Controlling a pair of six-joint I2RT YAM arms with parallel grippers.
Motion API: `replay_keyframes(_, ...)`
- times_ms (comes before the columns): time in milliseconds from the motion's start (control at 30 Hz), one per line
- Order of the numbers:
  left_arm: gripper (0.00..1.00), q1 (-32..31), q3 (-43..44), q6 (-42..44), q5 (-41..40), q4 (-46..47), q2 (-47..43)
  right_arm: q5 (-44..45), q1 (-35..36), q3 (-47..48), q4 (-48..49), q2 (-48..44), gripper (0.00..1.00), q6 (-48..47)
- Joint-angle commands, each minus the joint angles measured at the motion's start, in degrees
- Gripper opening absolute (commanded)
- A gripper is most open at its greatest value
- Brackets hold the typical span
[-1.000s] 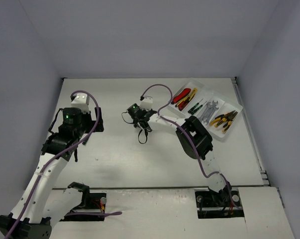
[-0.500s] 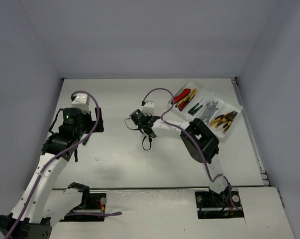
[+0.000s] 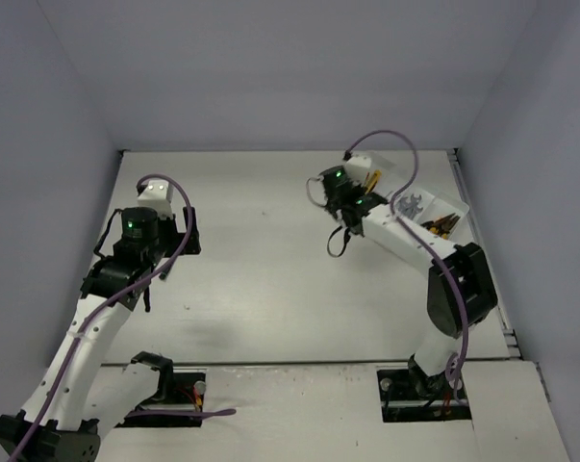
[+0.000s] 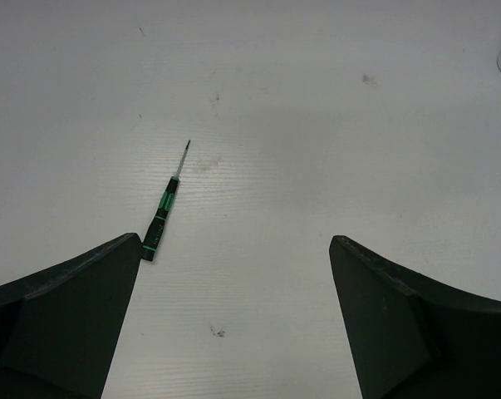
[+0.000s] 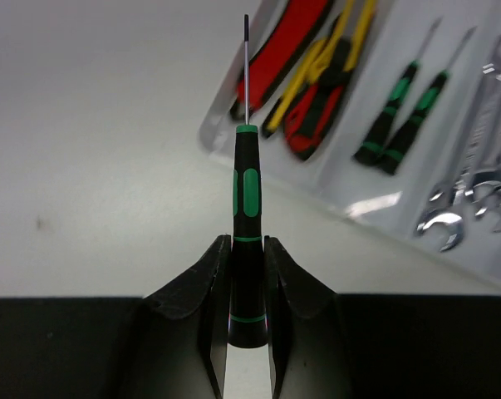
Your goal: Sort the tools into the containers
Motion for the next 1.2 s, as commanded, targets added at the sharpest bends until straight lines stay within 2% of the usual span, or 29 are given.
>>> replay_keyframes(0, 0.94, 0.38, 0.76, -0.24, 0.10, 2.67, 0.10, 0.29, -9.81, 1.40, 0.20, -2.08, 0.00, -0.96)
replay_keyframes(133, 0.94, 0.38, 0.72, -0.16, -0.02, 2.59, 0.37, -3.70, -17.94, 4.76, 0.66, 1.26, 0.00, -1.11)
replay_keyframes(333, 0.94, 0.47, 0.72, 0.13, -0.35, 2.67, 0.63, -9.89, -23.38, 11.15, 0.80, 9.90, 0.02, -0.52)
replay_keyframes(467, 0.94, 0.47, 0.55, 0.69, -0.25, 2.62, 1.09, -13.31, -24.47, 14.35, 0.75, 13.83, 0.17, -0.35)
replay_keyframes(533, 0.94, 0.47, 0.51, 1.29, -0.67, 2.49, 1.35, -14.57, -25.08, 15.16, 0.75, 15.16, 0.37, 0.13)
replay_keyframes(600, 0.94, 0.47, 0.29, 1.75, -1.24, 2.41, 1.58, -14.66, -25.15, 15.15, 0.67, 15.08, 0.47, -0.11)
replay_keyframes(700, 0.94, 0.47, 0.01, 3.83, -0.56, 1.87, 1.94, -14.74, -25.15, 14.13, 0.75, 12.71, 0.56, -1.31)
replay_keyframes(767, 0.94, 0.47, -0.36, 5.01, -0.61, 1.74, 1.74, -14.36, -25.15, 12.41, 0.75, 10.20, 0.59, -2.54)
replay_keyframes(967, 0.94, 0.47, -2.35, 10.68, -3.18, 2.53, 2.27, -16.28, -24.81, 3.12, 0.92, -3.34, 0.57, -7.85)
replay_keyframes(1167, 0.92, 1.22, -2.20, 18.61, -4.08, 3.77, 10.17, -25.39, -23.96, -10.82, 5.12, -18.25, 0.55, -10.26)
